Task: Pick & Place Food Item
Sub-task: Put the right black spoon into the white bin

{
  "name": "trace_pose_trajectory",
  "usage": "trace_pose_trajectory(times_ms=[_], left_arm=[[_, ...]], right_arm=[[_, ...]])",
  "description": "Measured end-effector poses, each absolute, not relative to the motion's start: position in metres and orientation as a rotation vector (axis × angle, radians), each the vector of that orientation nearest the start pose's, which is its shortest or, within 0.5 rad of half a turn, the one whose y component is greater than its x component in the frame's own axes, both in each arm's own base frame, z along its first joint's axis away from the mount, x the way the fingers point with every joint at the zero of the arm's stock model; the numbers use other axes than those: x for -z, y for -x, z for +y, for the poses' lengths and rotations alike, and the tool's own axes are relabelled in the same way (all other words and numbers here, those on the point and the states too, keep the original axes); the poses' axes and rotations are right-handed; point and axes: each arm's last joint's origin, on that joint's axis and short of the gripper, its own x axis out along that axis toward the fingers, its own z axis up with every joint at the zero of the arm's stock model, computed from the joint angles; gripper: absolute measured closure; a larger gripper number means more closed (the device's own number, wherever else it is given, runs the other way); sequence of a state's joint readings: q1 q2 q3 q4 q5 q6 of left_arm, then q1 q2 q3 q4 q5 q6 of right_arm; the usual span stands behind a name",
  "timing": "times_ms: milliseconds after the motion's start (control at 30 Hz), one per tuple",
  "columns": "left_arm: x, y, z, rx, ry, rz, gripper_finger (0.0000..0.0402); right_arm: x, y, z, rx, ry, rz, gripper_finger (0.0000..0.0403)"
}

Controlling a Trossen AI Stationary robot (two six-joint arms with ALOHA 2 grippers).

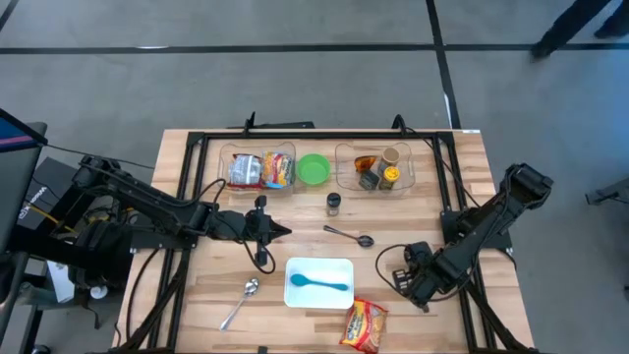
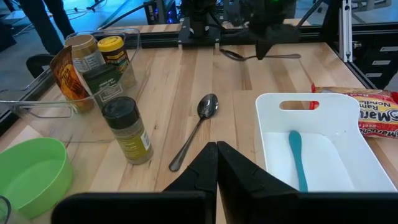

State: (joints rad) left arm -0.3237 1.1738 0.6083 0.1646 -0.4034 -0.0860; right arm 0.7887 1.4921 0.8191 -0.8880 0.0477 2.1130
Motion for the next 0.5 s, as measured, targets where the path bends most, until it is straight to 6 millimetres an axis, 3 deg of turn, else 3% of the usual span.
trace_pose_trajectory(times_ms=[500], left_arm=[[-0.229, -0.235, -0.067, -0.095, -0.058, 0.371, 0.0398]], right_arm=[[-0.24, -0.204, 0.169, 0.701, -0.651, 0.904, 0.0396]])
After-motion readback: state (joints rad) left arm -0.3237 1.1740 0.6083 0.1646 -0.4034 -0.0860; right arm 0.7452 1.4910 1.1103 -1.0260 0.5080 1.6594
